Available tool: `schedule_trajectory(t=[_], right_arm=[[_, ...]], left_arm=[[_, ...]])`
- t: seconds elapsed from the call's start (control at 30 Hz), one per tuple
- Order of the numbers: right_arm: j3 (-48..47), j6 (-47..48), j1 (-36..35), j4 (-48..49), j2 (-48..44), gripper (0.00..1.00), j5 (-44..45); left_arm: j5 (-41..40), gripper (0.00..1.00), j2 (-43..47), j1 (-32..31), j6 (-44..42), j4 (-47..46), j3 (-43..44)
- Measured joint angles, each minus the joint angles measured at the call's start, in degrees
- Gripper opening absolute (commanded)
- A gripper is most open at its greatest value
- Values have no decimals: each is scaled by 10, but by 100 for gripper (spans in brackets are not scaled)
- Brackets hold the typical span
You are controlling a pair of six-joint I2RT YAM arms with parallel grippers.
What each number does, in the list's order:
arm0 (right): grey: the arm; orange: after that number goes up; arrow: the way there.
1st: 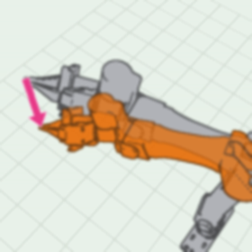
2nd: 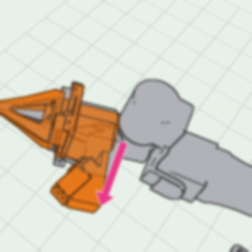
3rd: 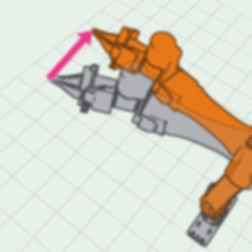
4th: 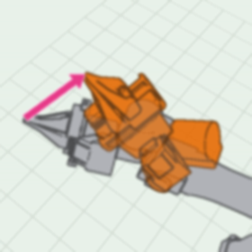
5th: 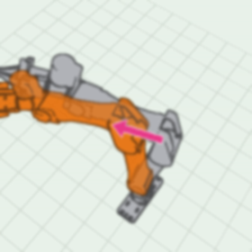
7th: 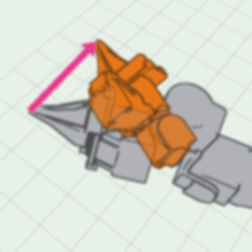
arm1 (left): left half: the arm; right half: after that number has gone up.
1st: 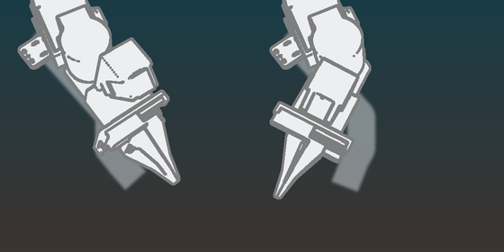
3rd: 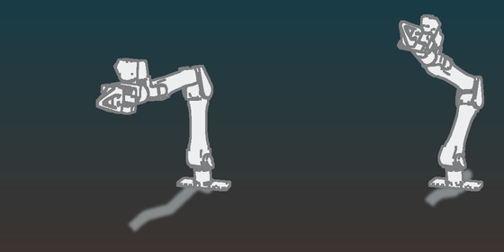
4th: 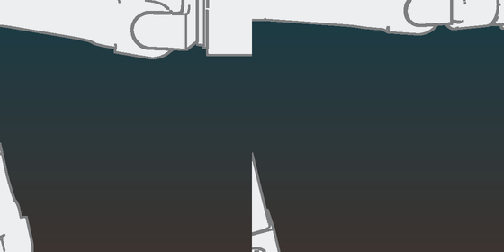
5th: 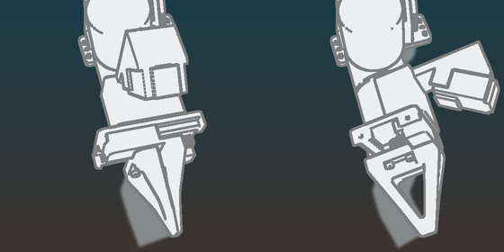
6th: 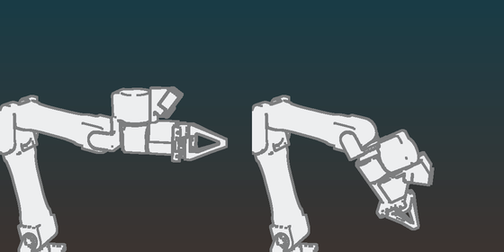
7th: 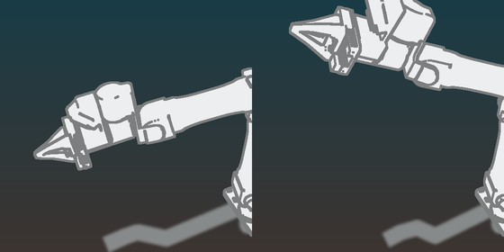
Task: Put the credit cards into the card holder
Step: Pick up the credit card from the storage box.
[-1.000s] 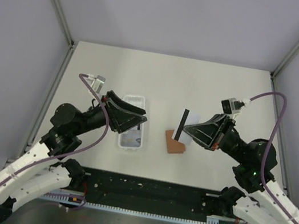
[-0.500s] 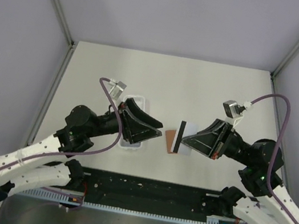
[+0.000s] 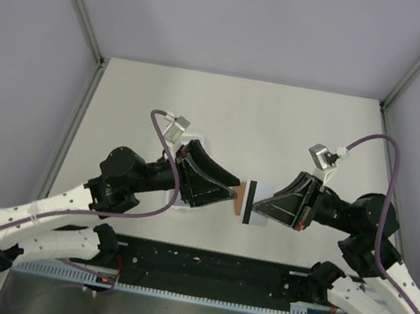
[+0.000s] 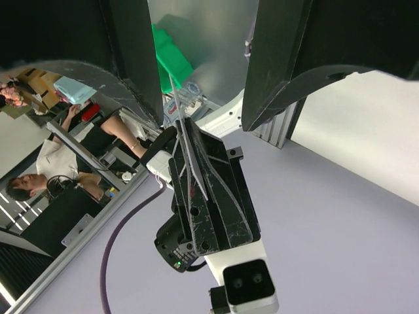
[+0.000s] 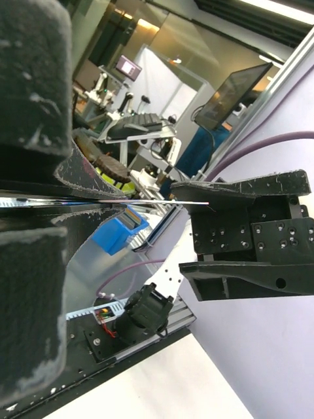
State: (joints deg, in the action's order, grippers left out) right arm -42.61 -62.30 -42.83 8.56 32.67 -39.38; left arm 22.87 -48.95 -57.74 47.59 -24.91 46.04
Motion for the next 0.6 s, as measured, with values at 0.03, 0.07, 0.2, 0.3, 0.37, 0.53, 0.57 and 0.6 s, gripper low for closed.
schedule_trajectory(t=[0.03, 0.07, 0.2, 0.3, 0.37, 0.53, 0.57, 0.6], right_arm=[[-5, 8, 0, -8, 0, 0, -2], [-9, 16, 0, -17, -1, 0, -3], [-24, 47, 0, -49, -5, 0, -10], [-30, 64, 0, -66, -5, 0, -12], [-34, 76, 0, -80, -5, 0, -13], [-37, 99, 0, -116, -5, 0, -13], [-37, 103, 0, -122, -4, 0, -13], [-37, 105, 0, -128, -4, 0, -13]], left_arm=[[0, 57, -3, -4, -2, -1, 1], [0, 57, -7, -7, -5, -1, 1], [-1, 56, -21, -20, -14, -2, 6], [-4, 56, -31, -30, -20, -2, 12], [-6, 55, -36, -35, -24, -2, 17], [-14, 54, -52, -49, -32, -2, 29], [-15, 53, -55, -52, -34, -2, 30], [-16, 51, -58, -54, -36, -3, 31]])
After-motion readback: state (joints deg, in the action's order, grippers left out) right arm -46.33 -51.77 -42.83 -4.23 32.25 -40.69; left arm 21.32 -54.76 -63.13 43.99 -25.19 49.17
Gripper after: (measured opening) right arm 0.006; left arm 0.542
